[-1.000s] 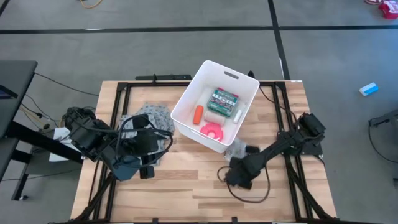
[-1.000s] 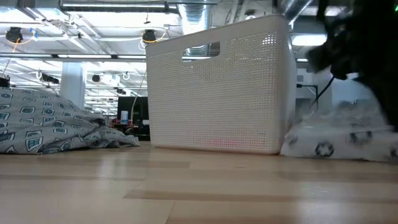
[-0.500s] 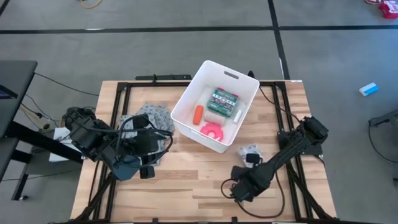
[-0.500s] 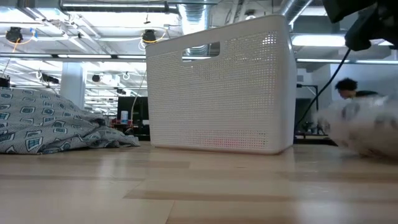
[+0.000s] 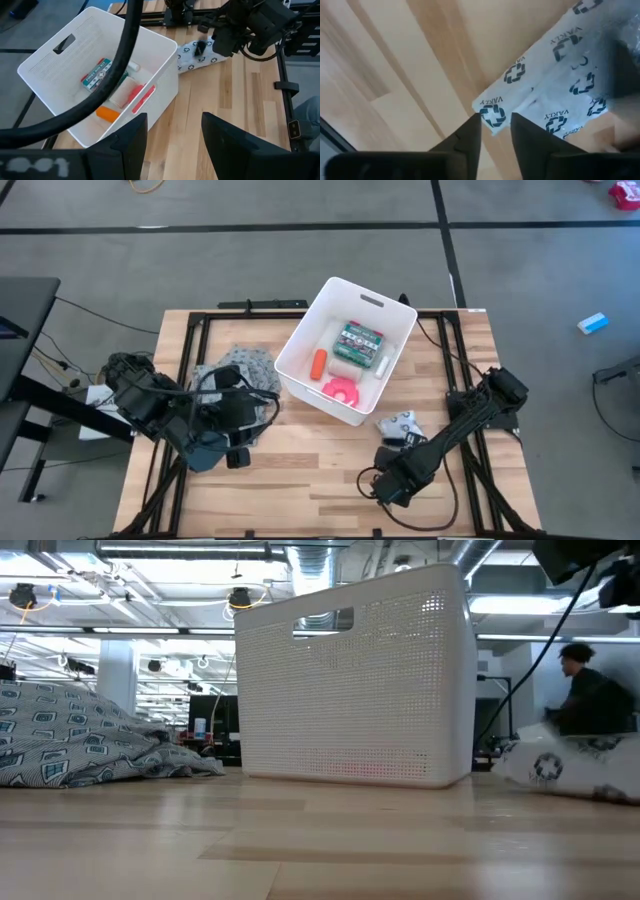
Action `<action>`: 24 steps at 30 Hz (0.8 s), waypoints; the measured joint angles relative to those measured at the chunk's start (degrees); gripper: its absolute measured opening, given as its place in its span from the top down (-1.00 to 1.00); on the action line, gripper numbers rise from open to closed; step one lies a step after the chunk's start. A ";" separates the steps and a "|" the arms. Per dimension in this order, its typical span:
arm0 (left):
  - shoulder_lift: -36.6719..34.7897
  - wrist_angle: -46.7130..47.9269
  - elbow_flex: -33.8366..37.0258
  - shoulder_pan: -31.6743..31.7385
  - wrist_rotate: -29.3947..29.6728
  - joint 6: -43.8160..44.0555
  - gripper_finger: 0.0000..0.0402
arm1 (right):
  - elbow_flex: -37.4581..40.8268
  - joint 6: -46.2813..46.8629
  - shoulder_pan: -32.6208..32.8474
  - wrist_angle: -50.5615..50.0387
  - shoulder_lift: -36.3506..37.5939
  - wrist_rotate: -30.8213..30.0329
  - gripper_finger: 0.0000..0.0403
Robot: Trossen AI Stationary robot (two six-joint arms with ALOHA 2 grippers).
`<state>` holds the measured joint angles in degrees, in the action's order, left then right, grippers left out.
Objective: Pick & place medical supplies in basket/bin
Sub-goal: Put the white mailer bag into the white bin
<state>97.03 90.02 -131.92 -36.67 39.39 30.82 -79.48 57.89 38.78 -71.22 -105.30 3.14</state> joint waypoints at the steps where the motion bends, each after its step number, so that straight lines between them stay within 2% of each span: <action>1: 0.31 -0.01 0.00 0.00 -0.03 -0.02 0.11 | 0.00 1.29 0.25 0.11 0.00 -0.02 0.48; 9: 4.19 0.00 0.02 -0.93 -1.73 -2.96 0.11 | 0.29 7.85 6.00 2.02 0.00 -0.48 0.10; 15: 6.29 0.00 0.02 -0.81 -1.02 -3.15 0.11 | 2.26 10.22 9.83 3.33 -0.02 -8.73 -0.12; 17: 6.39 -0.02 0.04 -0.79 -1.41 -3.59 0.11 | 3.07 9.86 10.68 4.35 -0.64 -11.00 -0.17; 24: 6.15 0.02 0.02 -0.66 0.18 -5.69 0.11 | 6.89 6.82 13.71 2.76 -2.12 -12.94 -0.19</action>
<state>103.18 90.04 -131.90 -37.32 39.57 25.13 -72.59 64.72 52.49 -68.46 -107.42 -9.81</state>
